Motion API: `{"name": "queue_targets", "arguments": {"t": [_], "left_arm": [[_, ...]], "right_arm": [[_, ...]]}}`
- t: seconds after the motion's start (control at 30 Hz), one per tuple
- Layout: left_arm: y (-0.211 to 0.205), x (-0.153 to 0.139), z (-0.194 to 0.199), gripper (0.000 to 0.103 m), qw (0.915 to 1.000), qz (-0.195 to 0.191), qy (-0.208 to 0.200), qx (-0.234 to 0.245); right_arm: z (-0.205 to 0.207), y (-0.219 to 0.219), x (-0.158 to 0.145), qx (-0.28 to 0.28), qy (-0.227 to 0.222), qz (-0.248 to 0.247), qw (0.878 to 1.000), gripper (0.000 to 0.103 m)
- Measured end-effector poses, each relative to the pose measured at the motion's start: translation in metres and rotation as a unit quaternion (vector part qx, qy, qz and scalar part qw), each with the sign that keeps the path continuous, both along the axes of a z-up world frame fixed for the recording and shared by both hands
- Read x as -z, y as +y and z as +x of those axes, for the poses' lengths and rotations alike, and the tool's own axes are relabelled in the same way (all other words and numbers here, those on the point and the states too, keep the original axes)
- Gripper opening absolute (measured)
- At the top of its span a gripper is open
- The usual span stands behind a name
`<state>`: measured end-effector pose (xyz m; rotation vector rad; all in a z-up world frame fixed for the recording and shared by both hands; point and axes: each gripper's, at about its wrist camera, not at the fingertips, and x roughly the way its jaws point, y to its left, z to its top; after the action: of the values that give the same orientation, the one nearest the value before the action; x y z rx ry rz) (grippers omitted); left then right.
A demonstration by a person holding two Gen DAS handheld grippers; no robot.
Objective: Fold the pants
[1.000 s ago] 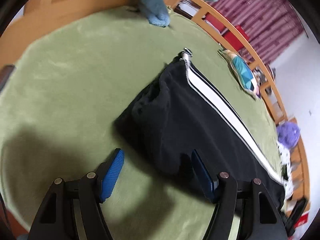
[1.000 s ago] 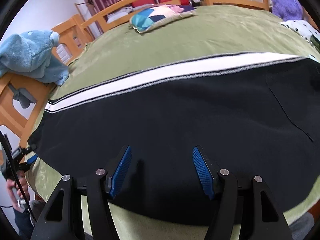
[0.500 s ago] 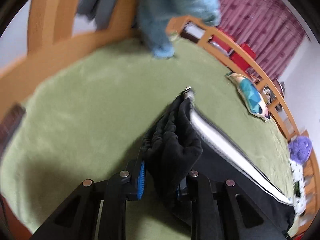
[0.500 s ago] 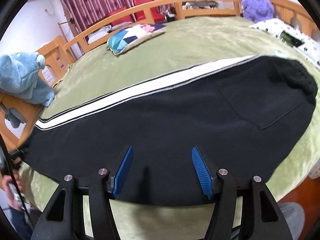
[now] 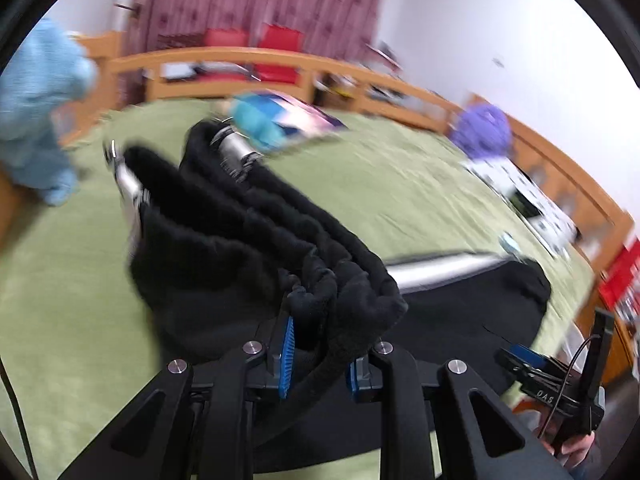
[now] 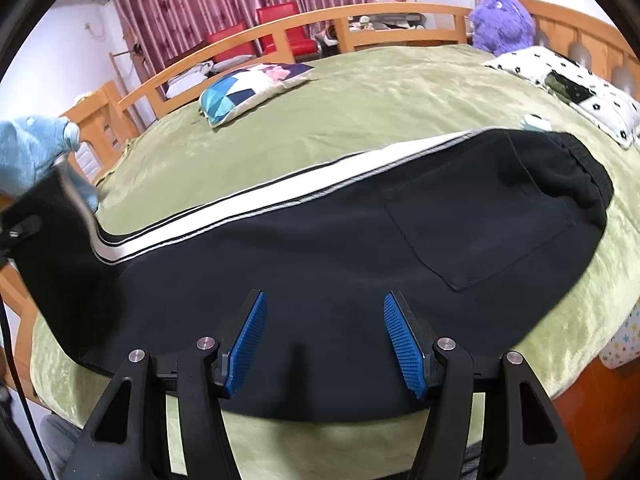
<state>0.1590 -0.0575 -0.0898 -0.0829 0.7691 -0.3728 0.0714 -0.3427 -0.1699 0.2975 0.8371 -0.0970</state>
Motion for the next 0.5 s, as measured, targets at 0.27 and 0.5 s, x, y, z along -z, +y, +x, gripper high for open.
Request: {"name": "queue_targets", "arguments": {"t": [0.27,0.5], "left_arm": [[-0.093,0.091,-0.006,0.019,0.9935,0.041,0.101,0.035],[-0.048,0.075,-0.038,0.061,0.9966,0.002,0.073,0.039]], "right_arm": [[-0.024,-0.021,0.014,0.001,0.022,0.009,1.0,0.061],[-0.008,-0.006,0.012,-0.025,0.01,0.036,0.999,0.061]]}}
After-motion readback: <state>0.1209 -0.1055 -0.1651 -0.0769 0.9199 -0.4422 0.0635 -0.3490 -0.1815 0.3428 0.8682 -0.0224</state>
